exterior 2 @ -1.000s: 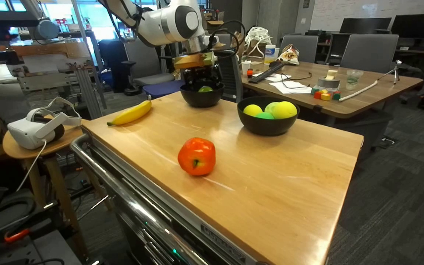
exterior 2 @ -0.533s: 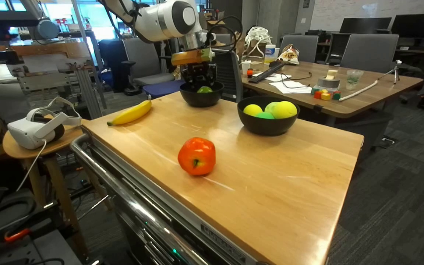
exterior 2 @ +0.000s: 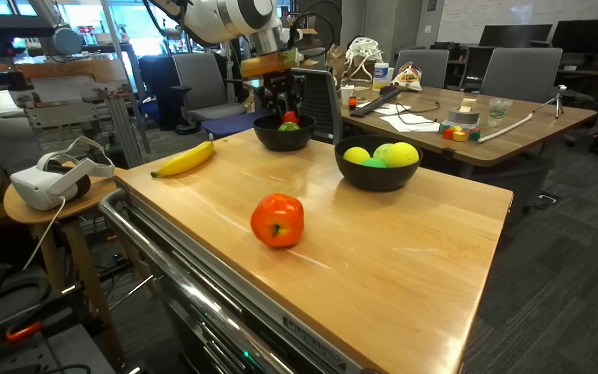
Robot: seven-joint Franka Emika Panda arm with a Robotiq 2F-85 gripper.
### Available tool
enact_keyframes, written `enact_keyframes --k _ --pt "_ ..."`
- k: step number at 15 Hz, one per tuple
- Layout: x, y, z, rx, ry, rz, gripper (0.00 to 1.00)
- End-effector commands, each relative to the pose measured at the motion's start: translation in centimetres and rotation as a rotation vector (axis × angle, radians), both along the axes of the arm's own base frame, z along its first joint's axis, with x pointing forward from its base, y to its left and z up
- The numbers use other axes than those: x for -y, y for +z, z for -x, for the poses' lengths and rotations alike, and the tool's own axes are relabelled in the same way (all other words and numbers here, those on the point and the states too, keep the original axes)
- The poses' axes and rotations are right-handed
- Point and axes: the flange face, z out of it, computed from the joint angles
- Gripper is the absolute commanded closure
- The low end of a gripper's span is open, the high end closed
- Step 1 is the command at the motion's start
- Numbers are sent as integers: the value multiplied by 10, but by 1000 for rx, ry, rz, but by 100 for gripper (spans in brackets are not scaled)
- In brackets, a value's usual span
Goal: Remove the fruits from the left and right bowl respectively and put them on the table
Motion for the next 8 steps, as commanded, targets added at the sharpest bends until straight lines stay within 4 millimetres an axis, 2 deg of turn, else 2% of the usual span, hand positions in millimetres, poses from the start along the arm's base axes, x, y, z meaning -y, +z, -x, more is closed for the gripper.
enact_keyframes --k 1,3,5,7,8 --pt "-17 74 42 4 99 111 77" --pt "-29 104 69 10 108 157 77" --pt "-40 120 103 3 65 176 77" --pt "-50 123 136 -9 -3 166 77" --pt "-55 119 149 -9 -39 148 77"
